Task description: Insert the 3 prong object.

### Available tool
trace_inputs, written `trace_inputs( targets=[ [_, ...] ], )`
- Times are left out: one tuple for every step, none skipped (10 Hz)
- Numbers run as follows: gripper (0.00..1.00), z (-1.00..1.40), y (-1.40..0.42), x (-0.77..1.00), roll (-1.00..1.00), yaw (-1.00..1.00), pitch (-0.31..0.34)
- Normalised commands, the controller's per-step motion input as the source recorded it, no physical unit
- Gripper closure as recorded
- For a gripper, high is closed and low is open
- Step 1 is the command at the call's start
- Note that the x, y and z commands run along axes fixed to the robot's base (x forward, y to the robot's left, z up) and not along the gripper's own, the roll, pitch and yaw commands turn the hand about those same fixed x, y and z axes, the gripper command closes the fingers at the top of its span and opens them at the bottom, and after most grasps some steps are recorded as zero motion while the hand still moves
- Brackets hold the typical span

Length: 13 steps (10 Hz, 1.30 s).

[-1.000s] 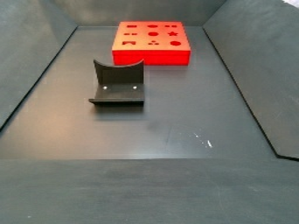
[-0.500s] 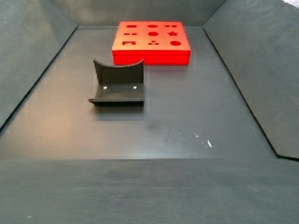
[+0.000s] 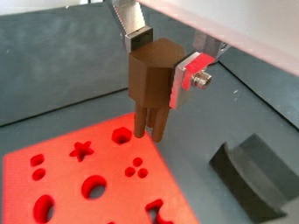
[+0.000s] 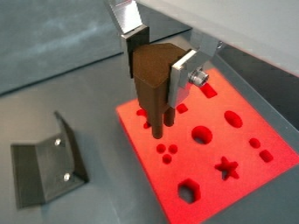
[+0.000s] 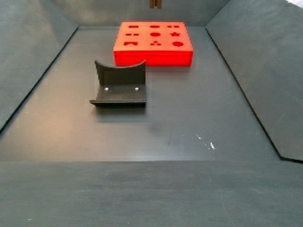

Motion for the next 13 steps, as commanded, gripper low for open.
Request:
trace_inputs(
  targets=[
    [1.0, -0.43, 0.0, 0.16, -0.01, 0.63, 0.22],
    [1.0, -0.38, -0.04, 0.1, 0.04, 0.8, 0.156],
    [1.0, -0.36, 0.0, 0.07, 0.11, 0.87, 0.121],
    [1.0, -0.28, -0.01, 0.23, 0.14, 0.8, 0.039],
    [1.0, -0.25, -0.03, 0.17, 0.19, 0.76, -0.019],
    [1.0, -0.19, -0.09, 0.2, 0.3, 0.63, -0.049],
    [1.0, -0.19, -0.24, 0.06, 0.42, 0.47, -0.114],
    [1.0, -0.16, -0.34, 0.08, 0.45, 0.33, -0.133],
    [1.0, -0.24, -0.41, 0.05, 0.37, 0.24, -0.1],
    [1.0, -0.2, -0.42, 0.0, 0.3, 0.0, -0.017],
    [1.0, -0.26, -0.33, 0.0, 0.21, 0.0, -0.006],
    [1.0, -0.3, -0.07, 0.0, 0.08, -0.02, 0.0],
    [1.0, -0.44, 0.0, 0.28, 0.0, -0.41, 0.106]
  ],
)
